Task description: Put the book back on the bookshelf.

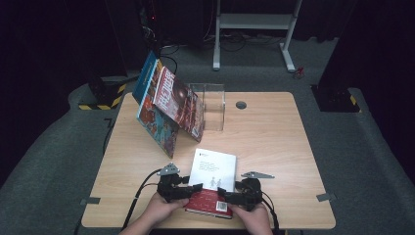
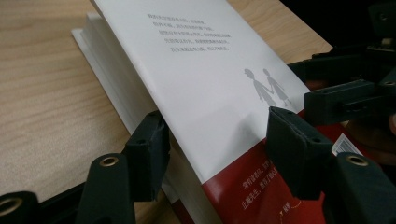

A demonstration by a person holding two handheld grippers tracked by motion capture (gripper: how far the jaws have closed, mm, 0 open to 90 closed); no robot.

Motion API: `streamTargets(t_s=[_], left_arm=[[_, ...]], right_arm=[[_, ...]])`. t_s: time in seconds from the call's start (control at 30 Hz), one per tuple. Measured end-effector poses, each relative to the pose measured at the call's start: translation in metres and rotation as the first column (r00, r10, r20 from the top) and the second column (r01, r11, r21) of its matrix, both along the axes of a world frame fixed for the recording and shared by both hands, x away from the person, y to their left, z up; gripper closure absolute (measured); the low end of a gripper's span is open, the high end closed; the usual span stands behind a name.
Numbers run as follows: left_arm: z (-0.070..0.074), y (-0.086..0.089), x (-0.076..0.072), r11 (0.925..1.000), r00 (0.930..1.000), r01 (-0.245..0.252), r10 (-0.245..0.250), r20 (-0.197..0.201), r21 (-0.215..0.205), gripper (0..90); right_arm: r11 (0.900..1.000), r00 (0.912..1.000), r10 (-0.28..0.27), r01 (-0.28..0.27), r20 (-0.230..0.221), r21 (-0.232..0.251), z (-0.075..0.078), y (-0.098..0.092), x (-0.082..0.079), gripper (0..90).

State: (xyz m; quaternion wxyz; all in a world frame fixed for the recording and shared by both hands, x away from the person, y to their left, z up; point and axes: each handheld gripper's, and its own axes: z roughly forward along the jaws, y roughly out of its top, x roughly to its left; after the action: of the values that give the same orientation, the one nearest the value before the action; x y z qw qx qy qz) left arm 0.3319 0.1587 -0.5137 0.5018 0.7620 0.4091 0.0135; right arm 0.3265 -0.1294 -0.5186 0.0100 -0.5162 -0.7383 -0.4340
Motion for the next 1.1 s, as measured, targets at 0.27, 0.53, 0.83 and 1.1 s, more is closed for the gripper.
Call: streamTargets(t_s=[0.27,0.53,0.83,1.1], left_arm=[[0.005,0.000,-0.006,0.9999,0.9963,0.008,-0.007,0.086,-0.015,44.1],[0.008,-0.001,-0.012,0.9998,0.9873,0.017,-0.016,0.158,-0.005,45.3],[0.014,-0.003,-0.021,0.9992,0.9640,0.037,-0.039,0.263,0.014,45.7],[0.016,-0.004,-0.025,0.9989,0.9508,0.043,-0.047,0.306,0.020,45.8]], right_arm=[[1.000,0.9992,0.015,-0.015,0.038,0.015,0.001,-0.003,0.000,10.6],[0.999,0.9989,0.028,-0.029,0.039,0.030,0.001,-0.004,0.000,7.9],[0.996,0.9981,0.040,-0.044,0.047,0.072,0.002,-0.010,0.000,7.2],[0.991,0.9970,0.061,-0.066,0.047,0.113,0.000,-0.014,0.002,6.9]])
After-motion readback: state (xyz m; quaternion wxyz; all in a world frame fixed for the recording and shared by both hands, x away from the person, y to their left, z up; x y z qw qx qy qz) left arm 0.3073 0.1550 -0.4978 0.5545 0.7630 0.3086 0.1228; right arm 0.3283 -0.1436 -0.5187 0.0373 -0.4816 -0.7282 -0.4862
